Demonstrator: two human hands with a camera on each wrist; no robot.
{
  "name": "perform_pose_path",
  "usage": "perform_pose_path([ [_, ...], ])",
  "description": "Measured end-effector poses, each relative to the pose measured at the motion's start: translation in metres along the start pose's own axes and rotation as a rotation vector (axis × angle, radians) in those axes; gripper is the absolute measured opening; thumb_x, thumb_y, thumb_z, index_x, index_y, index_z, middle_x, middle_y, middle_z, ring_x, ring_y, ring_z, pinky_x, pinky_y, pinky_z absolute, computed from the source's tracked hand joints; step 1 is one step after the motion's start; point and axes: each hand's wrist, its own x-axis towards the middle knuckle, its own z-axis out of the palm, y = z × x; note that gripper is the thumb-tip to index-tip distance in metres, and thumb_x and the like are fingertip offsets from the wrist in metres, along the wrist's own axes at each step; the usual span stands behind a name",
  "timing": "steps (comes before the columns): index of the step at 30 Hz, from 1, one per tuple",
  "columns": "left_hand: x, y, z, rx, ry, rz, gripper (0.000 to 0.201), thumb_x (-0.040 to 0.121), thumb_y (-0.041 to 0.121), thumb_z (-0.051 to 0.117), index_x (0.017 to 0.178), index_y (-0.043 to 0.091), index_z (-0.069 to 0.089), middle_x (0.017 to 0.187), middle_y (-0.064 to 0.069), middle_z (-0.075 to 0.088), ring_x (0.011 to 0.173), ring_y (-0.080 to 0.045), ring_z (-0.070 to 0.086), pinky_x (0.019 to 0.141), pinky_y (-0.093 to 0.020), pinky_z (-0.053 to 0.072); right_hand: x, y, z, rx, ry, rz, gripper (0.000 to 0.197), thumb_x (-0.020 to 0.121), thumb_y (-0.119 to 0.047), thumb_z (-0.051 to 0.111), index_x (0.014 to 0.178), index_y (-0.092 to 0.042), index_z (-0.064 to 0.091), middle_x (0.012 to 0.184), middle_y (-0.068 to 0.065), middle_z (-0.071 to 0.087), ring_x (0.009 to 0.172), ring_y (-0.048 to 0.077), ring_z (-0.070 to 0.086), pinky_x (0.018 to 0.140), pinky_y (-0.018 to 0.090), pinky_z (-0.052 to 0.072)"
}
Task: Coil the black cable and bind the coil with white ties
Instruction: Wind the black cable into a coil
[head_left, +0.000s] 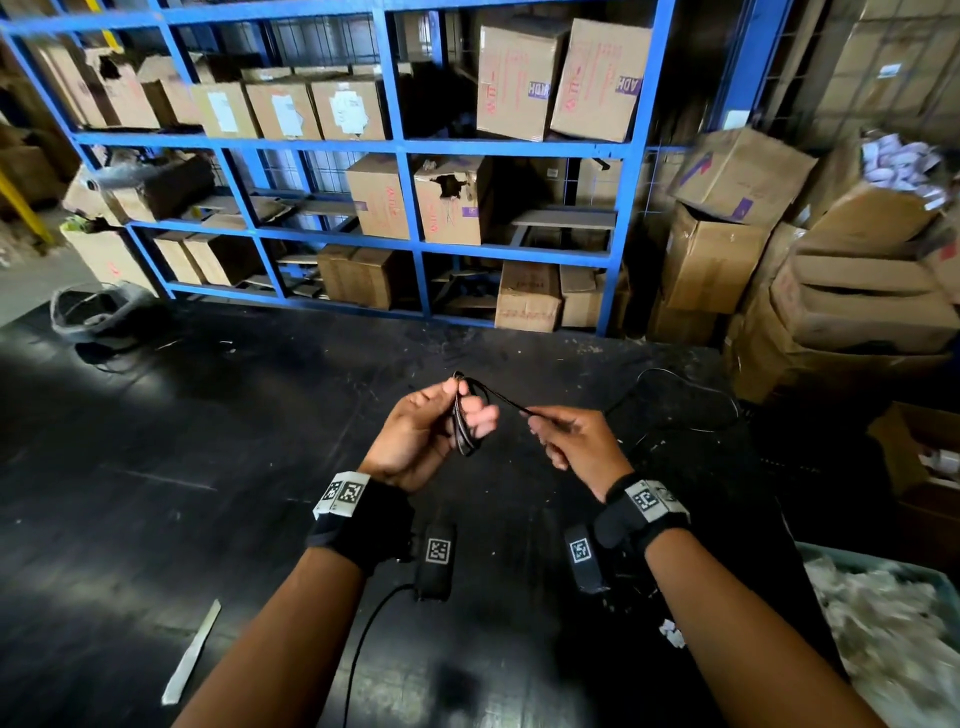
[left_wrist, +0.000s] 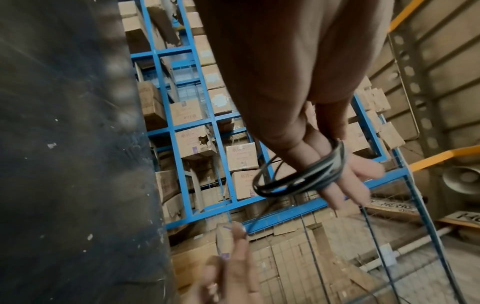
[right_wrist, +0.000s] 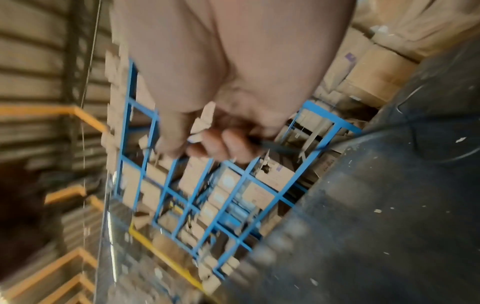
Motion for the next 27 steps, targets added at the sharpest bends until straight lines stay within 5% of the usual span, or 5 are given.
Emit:
perform_pose_path([
  [3,0.014,0.000,0.004,-0.050,0.053,0.068,0.023,0.102,0.016,0.043,0.100,0.003,0.062,0.098,-0.016,0.077,0.093,-0.026,0.076,0.086,-0.040,0.061,-0.005,0.018,0.017,-0.337,-0.104,-0.061,0.026,0.101,-0.020,0.063,0.123,-0.030,0.073,0.069,-0.014,0.068,0.053,-0.003,0.051,0.054,0.013,0.045],
  [7,0.026,-0.009,-0.003,0.021,0.129,0.156,0.018,0.100,0.013,0.049,0.098,0.001,0.063,0.112,-0.023,0.073,0.109,-0.032,0.070,0.098,-0.041,0.055,-0.021,0.013,0.032,-0.929,-0.418,-0.143,0.042,0.103,-0.047,0.051,0.144,-0.050,0.048,0.137,-0.012,0.067,0.124,0.009,0.064,0.106,0.034,0.052],
  [14,0.028,-0.026,-0.022,0.385,0.119,0.170,0.020,0.100,0.011,0.056,0.093,-0.005,0.068,0.115,-0.026,0.071,0.113,-0.041,0.066,0.104,-0.050,0.048,-0.026,-0.062,0.010,-1.052,-0.388,-0.288,0.016,0.096,-0.038,0.062,0.101,-0.026,0.072,0.090,-0.005,0.075,0.084,0.012,0.069,0.079,0.042,0.056],
  [22,0.005,-0.040,-0.006,0.649,-0.051,-0.017,0.021,0.104,0.009,0.051,0.101,-0.007,0.064,0.102,-0.029,0.073,0.064,-0.010,0.062,0.057,-0.017,0.046,-0.002,-0.129,-0.007,-0.955,-0.374,-0.380,0.005,0.085,-0.027,0.081,0.088,-0.023,0.079,0.084,-0.007,0.074,0.078,0.006,0.069,0.078,0.039,0.056],
  [27,-0.005,-0.048,-0.001,0.647,-0.205,-0.063,0.026,0.102,0.015,0.054,0.118,-0.001,0.068,0.103,-0.020,0.076,0.074,-0.027,0.058,0.068,-0.034,0.042,0.016,-0.135,-0.006,-0.892,-0.362,-0.468,0.012,0.080,-0.024,0.087,0.086,-0.016,0.079,0.083,-0.003,0.066,0.078,0.015,0.065,0.075,0.042,0.053],
])
